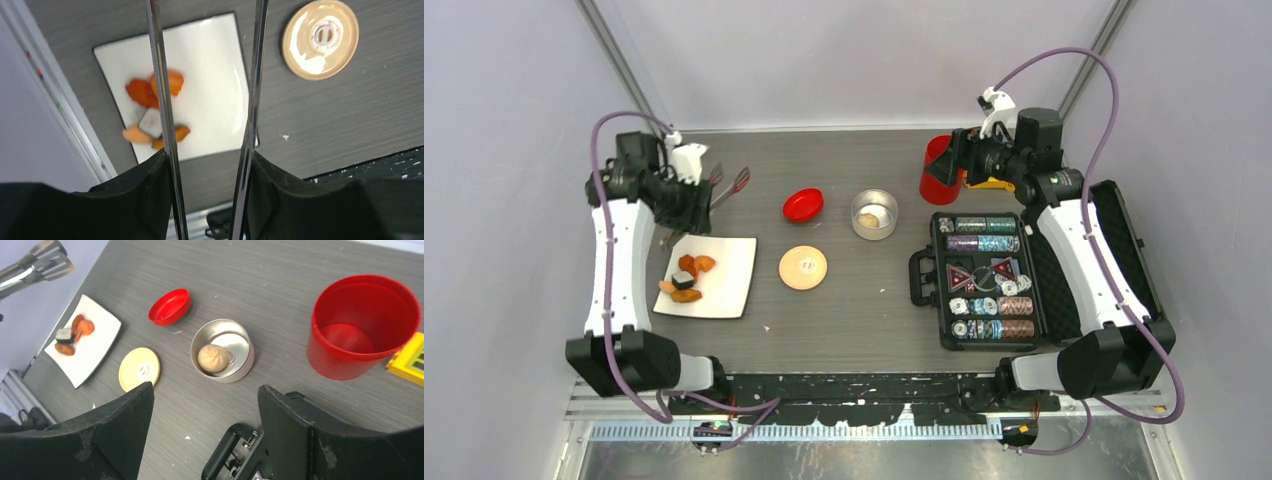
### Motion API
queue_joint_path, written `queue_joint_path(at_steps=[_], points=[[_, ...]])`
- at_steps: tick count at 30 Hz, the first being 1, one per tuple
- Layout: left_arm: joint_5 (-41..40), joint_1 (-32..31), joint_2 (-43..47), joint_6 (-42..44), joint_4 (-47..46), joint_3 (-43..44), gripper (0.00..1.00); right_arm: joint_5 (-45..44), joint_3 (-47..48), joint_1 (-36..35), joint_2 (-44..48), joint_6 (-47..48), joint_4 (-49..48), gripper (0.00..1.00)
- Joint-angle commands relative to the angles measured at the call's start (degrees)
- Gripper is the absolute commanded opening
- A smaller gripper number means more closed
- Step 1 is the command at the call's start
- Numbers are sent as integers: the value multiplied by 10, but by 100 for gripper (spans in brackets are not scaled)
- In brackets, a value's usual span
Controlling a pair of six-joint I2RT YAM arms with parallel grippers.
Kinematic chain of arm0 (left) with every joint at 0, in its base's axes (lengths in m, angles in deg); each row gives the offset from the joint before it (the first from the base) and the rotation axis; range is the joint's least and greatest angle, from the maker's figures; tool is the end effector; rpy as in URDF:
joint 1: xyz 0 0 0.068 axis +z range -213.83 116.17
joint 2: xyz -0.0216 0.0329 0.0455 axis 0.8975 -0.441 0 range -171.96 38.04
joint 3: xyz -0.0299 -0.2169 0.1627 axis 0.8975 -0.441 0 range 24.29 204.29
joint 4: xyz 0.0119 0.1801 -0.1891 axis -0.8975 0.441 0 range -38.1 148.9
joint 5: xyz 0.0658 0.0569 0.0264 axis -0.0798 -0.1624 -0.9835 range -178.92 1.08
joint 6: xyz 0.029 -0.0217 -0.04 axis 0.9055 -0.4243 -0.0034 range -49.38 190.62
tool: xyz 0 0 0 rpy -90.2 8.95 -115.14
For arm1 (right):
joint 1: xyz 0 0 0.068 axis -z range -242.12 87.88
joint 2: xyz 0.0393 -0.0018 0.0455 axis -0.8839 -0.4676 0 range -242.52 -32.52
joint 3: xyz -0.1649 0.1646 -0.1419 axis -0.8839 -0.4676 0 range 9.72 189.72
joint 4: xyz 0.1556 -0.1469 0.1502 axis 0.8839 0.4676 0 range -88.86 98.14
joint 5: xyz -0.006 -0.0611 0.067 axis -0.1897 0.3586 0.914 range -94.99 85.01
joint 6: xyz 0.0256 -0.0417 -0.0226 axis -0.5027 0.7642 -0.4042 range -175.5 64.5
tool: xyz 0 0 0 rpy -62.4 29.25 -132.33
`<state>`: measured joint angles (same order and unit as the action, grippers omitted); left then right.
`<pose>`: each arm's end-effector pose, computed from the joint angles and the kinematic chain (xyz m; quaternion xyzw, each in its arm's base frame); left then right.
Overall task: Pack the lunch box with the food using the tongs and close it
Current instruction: Pick up the fake food from the plate.
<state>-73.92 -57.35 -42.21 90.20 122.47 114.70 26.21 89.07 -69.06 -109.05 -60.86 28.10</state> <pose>0.2587 0.0200 0.3816 0.1424 0.9485 -0.0659 0.2751 0.2911 0.0541 0.3994 -0.1573 0.8063 0.2805 0.4964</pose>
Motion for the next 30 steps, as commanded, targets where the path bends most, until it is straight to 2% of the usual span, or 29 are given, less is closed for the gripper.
queue_joint_path(at_steps=[1,8,14,21,30], points=[[-1,59,91,9,20,-57,51,23,-20,-23,2,2,-23,80],[-47,151,160,75,101,-109,51,28,-40,-51,-13,9,-37,80],[-109,183,175,132,168,-122,52,34,-48,-52,-20,6,-45,80],[-146,198,135,213,218,-124,53,39,-60,-52,-10,24,-40,81],[-176,218,64,286,201,-111,53,44,-64,-52,12,51,-10,81]])
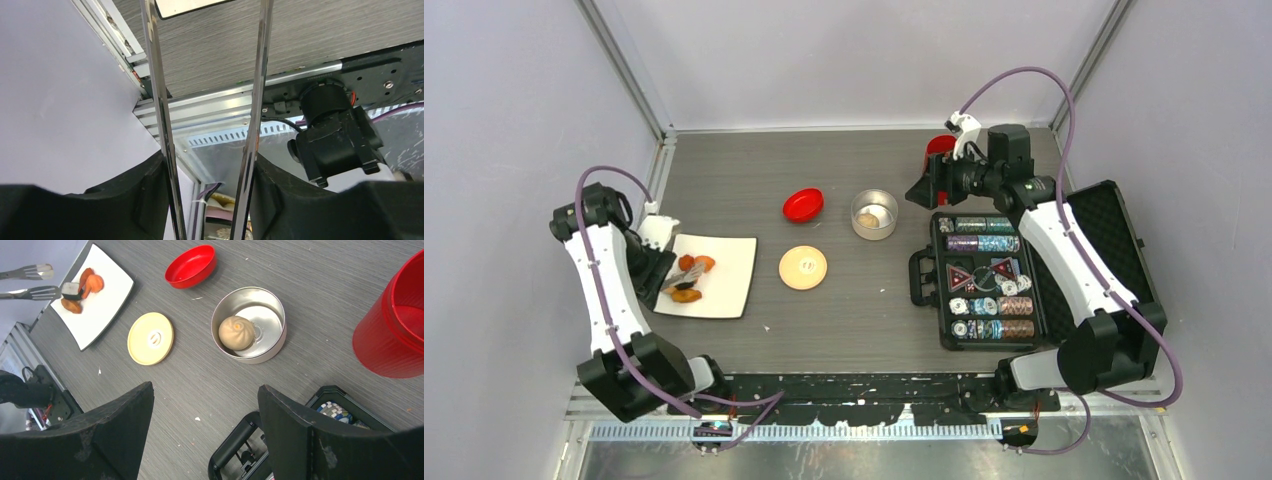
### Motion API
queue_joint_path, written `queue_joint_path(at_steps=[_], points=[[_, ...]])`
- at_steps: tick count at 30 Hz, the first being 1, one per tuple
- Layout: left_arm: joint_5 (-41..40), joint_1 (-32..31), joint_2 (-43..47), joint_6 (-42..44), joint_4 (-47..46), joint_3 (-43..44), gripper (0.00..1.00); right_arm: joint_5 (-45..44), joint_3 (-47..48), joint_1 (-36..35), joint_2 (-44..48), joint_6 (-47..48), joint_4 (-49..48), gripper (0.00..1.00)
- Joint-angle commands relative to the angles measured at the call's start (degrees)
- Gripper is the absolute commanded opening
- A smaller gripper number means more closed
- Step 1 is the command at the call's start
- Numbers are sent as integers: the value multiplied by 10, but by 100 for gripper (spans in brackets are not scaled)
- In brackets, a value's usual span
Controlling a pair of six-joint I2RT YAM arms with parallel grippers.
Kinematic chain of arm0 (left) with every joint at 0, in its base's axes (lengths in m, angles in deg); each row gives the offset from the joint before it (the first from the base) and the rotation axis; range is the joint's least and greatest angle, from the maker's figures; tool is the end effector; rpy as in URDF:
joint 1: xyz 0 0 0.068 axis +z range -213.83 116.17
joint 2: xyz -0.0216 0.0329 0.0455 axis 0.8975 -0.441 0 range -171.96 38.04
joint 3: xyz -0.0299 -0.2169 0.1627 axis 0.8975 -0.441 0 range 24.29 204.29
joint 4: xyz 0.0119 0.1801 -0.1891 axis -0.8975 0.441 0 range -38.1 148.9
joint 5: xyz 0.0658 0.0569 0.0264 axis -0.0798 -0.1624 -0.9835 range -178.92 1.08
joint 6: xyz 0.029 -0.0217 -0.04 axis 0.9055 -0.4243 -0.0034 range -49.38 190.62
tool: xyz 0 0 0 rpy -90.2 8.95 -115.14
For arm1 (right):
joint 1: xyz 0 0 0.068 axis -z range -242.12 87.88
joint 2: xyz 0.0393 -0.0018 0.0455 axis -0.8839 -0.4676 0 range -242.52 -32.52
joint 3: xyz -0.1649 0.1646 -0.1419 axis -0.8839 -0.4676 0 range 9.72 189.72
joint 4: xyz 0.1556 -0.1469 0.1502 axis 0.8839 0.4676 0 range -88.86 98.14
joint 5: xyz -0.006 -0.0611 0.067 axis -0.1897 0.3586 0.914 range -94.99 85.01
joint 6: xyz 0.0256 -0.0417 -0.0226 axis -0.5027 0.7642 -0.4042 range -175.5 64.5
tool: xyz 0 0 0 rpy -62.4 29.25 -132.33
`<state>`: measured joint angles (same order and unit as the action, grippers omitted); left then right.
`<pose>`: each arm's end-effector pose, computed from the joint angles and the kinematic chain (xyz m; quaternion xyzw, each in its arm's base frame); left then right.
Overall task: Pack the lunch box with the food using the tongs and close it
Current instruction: Pick up the fake food from the plate.
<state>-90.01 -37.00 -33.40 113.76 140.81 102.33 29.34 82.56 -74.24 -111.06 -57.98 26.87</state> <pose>0.1667 0.0849 0.3429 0.1408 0.9877 0.0463 0.0495 0.2944 0.0839 0.3536 -0.2138 0.8183 0.3147 0.4309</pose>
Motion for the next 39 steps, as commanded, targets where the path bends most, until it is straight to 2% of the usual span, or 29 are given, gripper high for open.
queue_joint_path(at_steps=[1,9,14,22,33,39], points=[[-15,17,-31,58,13,16,53,13,1,-1,34,22,5,81],[-38,39,-79,122,-44,15,53,14,0,-1,34,21,9,81],[-41,46,-99,132,-76,16,54,13,6,-1,32,22,11,81],[-34,46,-107,153,-89,-9,52,12,16,-1,21,22,17,81],[-30,46,-133,152,-74,-2,51,9,28,0,11,22,20,81],[-31,46,-135,157,-70,-2,44,7,32,0,8,21,20,80]])
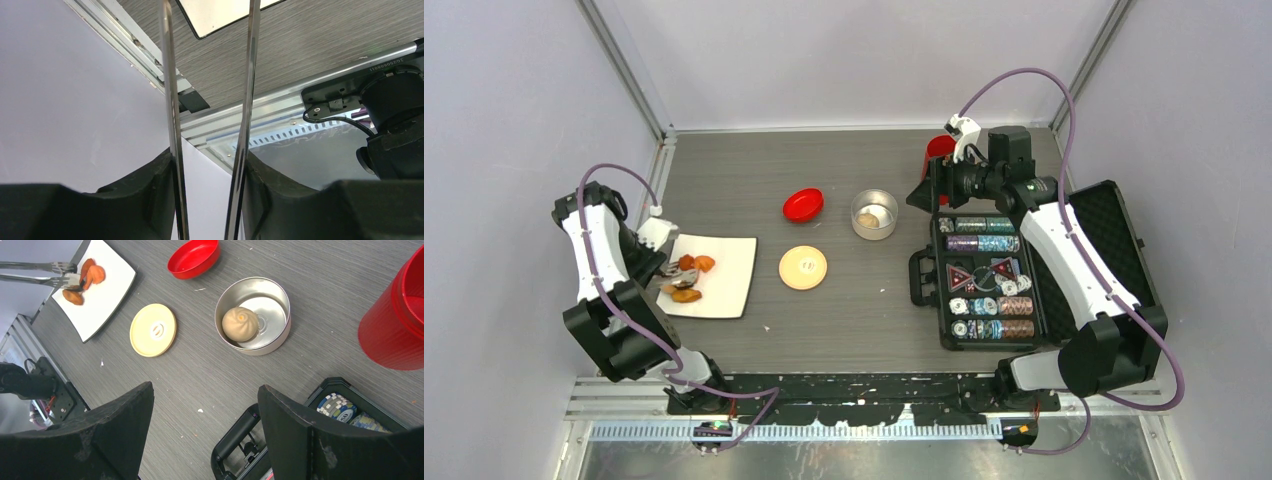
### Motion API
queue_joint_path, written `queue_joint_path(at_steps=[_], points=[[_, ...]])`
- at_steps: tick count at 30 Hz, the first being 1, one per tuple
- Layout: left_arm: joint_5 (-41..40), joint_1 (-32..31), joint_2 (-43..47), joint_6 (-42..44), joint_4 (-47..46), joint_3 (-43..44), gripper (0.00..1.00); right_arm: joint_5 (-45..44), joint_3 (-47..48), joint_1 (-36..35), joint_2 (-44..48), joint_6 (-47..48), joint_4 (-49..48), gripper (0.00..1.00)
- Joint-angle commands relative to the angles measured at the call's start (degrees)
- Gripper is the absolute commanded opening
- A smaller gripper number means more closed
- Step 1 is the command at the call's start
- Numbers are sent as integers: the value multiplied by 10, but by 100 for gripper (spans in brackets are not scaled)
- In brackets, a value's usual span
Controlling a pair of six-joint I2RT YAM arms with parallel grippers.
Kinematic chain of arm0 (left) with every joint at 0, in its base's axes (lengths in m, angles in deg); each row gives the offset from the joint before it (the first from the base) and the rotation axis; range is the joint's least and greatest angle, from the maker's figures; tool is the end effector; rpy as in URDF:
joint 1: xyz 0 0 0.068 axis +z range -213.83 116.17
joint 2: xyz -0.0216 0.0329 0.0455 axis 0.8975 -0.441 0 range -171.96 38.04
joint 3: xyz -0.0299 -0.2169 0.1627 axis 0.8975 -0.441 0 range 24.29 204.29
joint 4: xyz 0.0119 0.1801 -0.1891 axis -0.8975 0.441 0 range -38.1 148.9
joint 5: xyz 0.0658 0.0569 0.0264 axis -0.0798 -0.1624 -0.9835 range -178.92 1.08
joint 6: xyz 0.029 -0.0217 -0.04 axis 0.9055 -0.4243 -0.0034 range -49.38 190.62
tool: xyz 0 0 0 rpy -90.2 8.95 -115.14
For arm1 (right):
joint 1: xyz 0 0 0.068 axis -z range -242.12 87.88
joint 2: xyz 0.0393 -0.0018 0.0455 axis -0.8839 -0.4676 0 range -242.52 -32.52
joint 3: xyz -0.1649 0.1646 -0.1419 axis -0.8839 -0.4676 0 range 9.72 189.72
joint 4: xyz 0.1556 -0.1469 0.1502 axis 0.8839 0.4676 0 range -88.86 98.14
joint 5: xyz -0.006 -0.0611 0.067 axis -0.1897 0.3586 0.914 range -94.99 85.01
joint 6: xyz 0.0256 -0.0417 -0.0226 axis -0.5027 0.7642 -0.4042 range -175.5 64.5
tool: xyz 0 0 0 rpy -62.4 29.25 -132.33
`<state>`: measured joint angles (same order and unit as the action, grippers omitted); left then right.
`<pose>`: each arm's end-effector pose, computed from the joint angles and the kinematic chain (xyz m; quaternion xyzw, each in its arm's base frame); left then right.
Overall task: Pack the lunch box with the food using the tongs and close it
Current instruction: Pick up the fake food from the plate, then place the fake food in the packing box.
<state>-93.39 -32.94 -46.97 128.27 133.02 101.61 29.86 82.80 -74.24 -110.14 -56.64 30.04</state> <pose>0.2133 0.1307 0.2937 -0.2307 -0.9722 -0.0352 0.0198 0.2875 0.0827 0.3549 -0.2216 0.8228 0.3142 0.4186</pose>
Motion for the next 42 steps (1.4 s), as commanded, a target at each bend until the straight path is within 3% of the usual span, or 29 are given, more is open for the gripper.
queue_joint_path(at_steps=[1,19,25,35,42], points=[[3,5,1,12,8,7,43,1,30,0,-2,8,-12,81],[28,2,32,3,102,83,32,-3,22,-1,3,2,-30,81],[74,-42,30,-42,132,141,32,0,26,-1,1,-1,-31,81],[117,-244,-12,-192,90,233,32,-21,41,1,2,-10,-25,81],[145,-403,-61,-281,-53,274,32,-33,64,53,-9,-62,-25,81]])
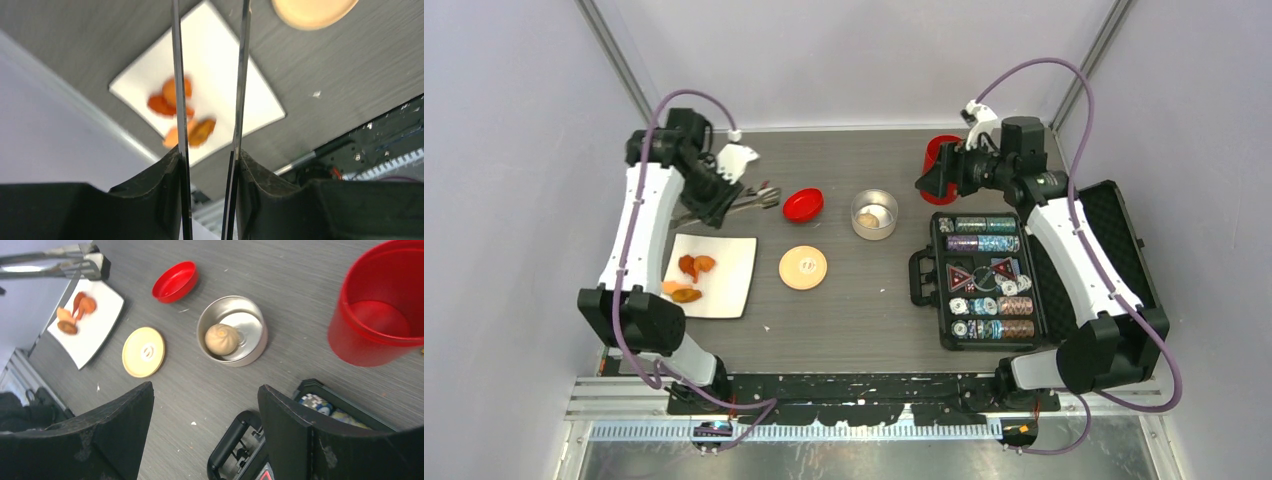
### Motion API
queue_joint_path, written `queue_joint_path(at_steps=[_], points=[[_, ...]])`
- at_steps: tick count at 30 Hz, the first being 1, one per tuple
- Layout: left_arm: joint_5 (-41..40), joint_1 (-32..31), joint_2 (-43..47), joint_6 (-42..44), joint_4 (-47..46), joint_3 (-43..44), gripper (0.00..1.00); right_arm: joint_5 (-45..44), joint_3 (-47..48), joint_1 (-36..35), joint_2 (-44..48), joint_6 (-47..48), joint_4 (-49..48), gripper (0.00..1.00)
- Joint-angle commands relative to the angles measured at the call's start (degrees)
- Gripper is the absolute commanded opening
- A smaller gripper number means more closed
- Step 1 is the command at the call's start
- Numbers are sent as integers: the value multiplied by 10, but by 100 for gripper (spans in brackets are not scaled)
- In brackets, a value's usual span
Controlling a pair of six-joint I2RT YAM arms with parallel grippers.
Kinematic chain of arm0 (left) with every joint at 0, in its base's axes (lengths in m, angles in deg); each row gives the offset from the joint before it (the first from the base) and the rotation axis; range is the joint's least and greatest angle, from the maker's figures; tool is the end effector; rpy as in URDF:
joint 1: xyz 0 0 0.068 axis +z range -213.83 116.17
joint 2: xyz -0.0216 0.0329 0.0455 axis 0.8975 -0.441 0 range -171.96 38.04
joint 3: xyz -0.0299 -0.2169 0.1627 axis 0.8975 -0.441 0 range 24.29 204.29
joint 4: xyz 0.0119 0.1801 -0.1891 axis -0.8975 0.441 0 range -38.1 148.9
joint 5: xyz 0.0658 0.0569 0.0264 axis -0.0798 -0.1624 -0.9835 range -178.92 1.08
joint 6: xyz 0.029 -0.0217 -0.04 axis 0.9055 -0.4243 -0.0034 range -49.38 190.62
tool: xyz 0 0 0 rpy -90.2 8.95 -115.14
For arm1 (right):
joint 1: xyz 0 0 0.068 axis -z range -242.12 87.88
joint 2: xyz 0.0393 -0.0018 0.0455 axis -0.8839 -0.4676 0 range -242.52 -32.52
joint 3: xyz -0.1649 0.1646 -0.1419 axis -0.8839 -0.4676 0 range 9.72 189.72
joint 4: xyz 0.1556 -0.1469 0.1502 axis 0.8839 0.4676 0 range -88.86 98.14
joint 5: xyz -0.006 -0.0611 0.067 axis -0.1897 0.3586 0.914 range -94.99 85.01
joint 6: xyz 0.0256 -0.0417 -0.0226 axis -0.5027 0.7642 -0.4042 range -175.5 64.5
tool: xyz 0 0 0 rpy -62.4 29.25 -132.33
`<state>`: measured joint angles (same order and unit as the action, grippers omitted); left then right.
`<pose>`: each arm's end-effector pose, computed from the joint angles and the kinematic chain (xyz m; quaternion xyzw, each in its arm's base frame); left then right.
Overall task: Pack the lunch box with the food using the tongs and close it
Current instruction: Place the fake food in the packing box.
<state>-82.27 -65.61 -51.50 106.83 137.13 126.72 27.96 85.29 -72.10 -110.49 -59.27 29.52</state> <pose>0.2762 -0.0128 0.3864 0.3294 0.9299 -0.0094 0.1634 0.2935 0.0714 0.3682 -0.1850 0.8249 0.3015 0.4409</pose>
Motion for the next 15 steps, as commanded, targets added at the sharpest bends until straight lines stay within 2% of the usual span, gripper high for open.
queue_joint_path(at_steps=[1,9,15], points=[[34,-98,-22,-74,-116,22,32,-16,42,37,-5,-42,-20,81],[34,-223,-106,-118,-227,50,33,-31,45,71,6,-61,-17,81],[29,-262,-151,-118,-285,49,34,-42,37,77,20,-65,-20,81]])
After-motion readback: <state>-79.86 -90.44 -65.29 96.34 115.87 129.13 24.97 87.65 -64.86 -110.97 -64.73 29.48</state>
